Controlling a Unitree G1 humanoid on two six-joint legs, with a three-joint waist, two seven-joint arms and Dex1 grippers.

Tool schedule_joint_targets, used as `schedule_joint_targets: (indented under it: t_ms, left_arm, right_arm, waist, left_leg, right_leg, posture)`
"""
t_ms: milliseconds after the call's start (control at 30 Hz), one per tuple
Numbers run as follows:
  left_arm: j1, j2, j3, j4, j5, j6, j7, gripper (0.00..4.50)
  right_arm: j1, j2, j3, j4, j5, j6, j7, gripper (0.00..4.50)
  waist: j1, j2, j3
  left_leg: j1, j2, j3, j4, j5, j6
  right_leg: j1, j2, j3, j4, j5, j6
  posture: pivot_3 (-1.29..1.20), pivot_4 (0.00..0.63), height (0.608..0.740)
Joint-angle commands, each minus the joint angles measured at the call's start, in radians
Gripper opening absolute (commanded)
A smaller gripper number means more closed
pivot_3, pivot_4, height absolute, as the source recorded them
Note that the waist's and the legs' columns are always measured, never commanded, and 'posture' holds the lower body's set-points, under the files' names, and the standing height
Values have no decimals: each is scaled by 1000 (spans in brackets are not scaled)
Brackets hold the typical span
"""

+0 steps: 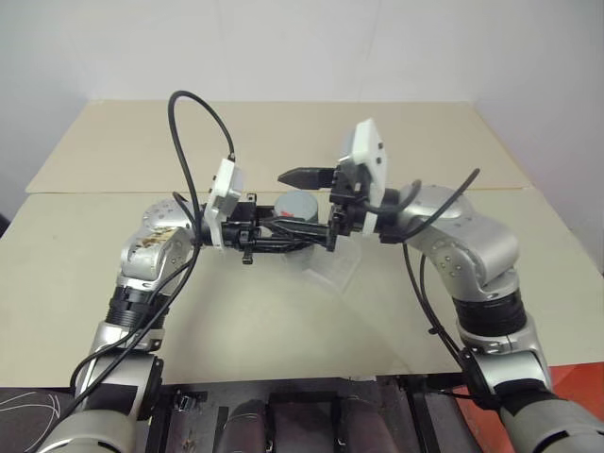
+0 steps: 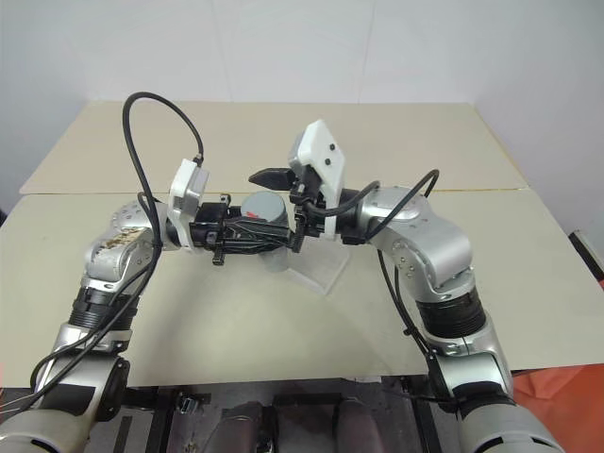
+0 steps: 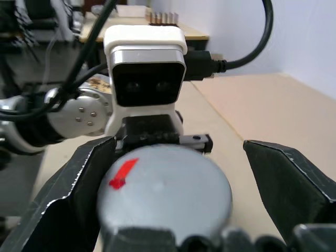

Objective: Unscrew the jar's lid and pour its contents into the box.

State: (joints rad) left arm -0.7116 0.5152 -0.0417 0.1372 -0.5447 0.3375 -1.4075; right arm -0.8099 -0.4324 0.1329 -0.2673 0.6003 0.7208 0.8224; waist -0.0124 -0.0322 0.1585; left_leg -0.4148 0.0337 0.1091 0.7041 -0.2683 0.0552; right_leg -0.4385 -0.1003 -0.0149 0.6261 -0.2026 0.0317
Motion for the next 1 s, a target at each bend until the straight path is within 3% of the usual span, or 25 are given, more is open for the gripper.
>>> schedule_joint_targets:
  t_ms: [33, 367, 533, 767, 1000]
  left_arm:
    - [24, 48, 33, -62, -32, 3, -41, 1914]
    - [24, 91, 56, -90, -56, 29, -36, 1914]
    - [2, 61, 47, -40, -40, 21, -7, 1914]
    - [-26, 9, 17, -2, -19, -7, -16, 1914]
    - [-56, -4, 14, 24, -4, -24, -34, 1914]
  right_arm:
    - [16, -85, -129, 26, 12, -28, 28, 4437]
    - [17, -163, -125, 92, -47, -89, 96, 4437]
    - [-4, -142, -175, -35, 83, -4, 71, 4437]
    - [-5, -57, -42, -156, 46, 41, -42, 4437]
    - [-48, 7, 53, -68, -84, -35, -70, 4437]
  waist:
    - [0, 0, 0]
    - [-2, 0, 0]
    - [0, 0, 0]
    - [0, 0, 0]
    - [0, 0, 0]
  left_leg:
    - [0, 0, 0, 0, 0, 0]
    - [0, 0, 1, 0, 0, 0]
    - [0, 0, 0, 0, 0, 0]
    - [0, 0, 0, 0, 0, 0]
    - [0, 0, 0, 1, 0, 0]
  right_leg:
    - [0, 0, 0, 0, 0, 0]
    - [-1, 0, 1, -1, 0, 0]
    - [-1, 0, 1, -1, 0, 0]
    - [0, 0, 0, 0, 0, 0]
    - [-1, 0, 0, 0, 0, 0]
  posture:
    - [0, 150, 740]
    - [0, 150, 740]
    - [0, 150, 740]
    - [0, 150, 740]
    - [0, 150, 740]
